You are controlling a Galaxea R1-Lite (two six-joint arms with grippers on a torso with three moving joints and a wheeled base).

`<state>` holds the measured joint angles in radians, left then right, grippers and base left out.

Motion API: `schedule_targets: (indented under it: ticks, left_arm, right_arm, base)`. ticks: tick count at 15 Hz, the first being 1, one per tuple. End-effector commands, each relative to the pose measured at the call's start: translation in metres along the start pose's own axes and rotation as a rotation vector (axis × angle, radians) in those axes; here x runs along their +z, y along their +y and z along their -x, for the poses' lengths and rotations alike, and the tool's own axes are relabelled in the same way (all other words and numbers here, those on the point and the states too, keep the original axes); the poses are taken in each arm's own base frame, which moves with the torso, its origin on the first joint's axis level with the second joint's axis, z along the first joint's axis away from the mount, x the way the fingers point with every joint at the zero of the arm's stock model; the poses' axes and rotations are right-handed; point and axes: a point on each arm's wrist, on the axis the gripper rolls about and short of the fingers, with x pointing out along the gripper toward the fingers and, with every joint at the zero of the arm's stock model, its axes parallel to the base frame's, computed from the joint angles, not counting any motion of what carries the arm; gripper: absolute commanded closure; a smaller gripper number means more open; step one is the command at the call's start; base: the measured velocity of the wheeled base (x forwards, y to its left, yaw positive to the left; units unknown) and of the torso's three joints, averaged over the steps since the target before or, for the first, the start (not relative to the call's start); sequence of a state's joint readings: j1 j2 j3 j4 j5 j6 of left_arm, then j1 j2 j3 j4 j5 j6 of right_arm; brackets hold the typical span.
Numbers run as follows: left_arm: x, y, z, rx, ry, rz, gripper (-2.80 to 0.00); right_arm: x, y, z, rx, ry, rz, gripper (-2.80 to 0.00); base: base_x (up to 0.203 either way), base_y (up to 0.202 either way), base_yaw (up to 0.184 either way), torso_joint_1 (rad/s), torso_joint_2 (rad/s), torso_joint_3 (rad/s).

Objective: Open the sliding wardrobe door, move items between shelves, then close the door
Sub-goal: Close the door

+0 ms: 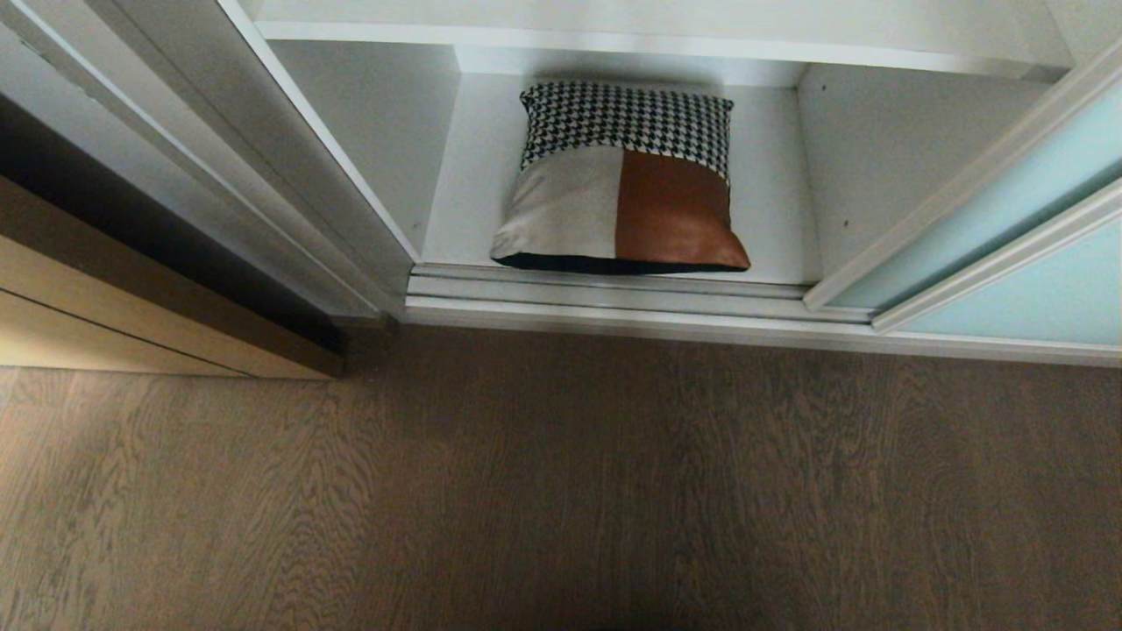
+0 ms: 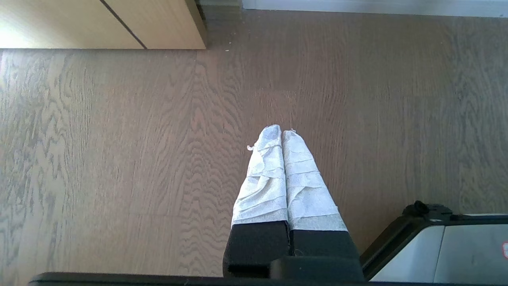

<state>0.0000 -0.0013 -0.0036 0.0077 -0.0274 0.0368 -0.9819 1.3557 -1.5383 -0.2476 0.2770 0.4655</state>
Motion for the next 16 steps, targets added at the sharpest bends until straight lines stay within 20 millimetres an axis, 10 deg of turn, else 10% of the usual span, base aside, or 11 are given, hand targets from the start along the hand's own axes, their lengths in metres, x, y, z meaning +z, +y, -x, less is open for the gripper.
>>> schedule_targets:
  ticks: [1, 16]
  left_arm:
    - [0.000, 0.000, 0.000, 0.000, 0.002, 0.000, 0.00]
    - [0.000, 0.000, 0.000, 0.000, 0.002, 0.000, 0.00]
  right_arm:
    - [-0.010, -0.010, -0.014, -0.011, 0.027, -0.012, 0.00]
    - [-0.014, 0.029, 0.009, 0.130, 0.068, -0.076, 0.00]
  base:
    - [0.000, 0.000, 0.000, 0.000, 0.00, 0.000]
    - [0.000, 0.000, 0.000, 0.000, 0.00, 0.000]
